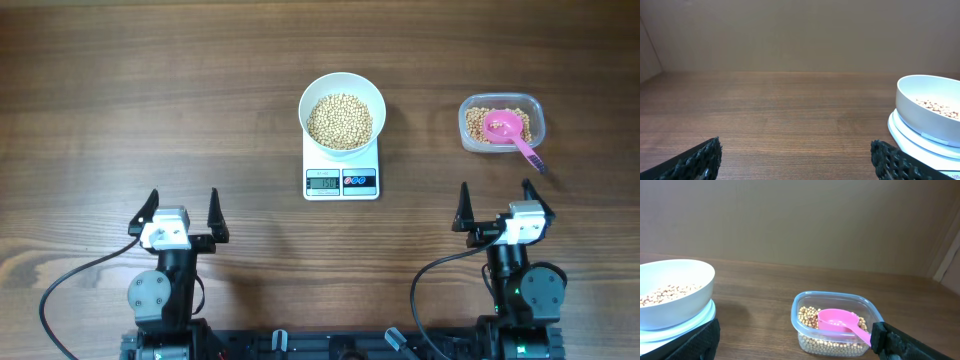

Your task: Scoop item into bowl and weigh 150g on scale

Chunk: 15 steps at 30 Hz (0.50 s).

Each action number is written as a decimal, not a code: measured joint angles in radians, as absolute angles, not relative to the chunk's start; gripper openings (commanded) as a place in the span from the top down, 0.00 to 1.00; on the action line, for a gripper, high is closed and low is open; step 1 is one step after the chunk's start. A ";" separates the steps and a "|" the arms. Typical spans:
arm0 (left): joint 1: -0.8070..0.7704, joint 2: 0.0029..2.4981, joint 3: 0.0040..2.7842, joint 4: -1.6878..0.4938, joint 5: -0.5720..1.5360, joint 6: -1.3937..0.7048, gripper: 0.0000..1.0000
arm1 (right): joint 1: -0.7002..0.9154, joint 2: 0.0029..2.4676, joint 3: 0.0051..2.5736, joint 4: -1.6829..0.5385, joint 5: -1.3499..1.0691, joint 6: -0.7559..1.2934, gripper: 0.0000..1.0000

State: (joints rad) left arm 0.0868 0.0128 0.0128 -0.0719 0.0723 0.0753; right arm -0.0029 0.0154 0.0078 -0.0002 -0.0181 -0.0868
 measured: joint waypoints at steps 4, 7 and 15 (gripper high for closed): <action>0.087 0.013 0.013 -0.072 0.072 0.078 0.00 | -0.003 0.015 0.008 0.000 -0.018 -0.087 0.00; 0.087 0.013 0.013 -0.073 0.068 0.078 0.00 | -0.003 0.015 0.008 0.000 -0.018 -0.087 0.00; 0.087 0.013 0.013 -0.075 0.041 0.078 0.00 | -0.003 0.015 0.008 0.000 -0.018 -0.087 0.00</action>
State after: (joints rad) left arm 0.0868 0.0128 0.0128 -0.0753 0.0414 0.0780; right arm -0.0029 0.0154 0.0078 -0.0002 -0.0181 -0.0868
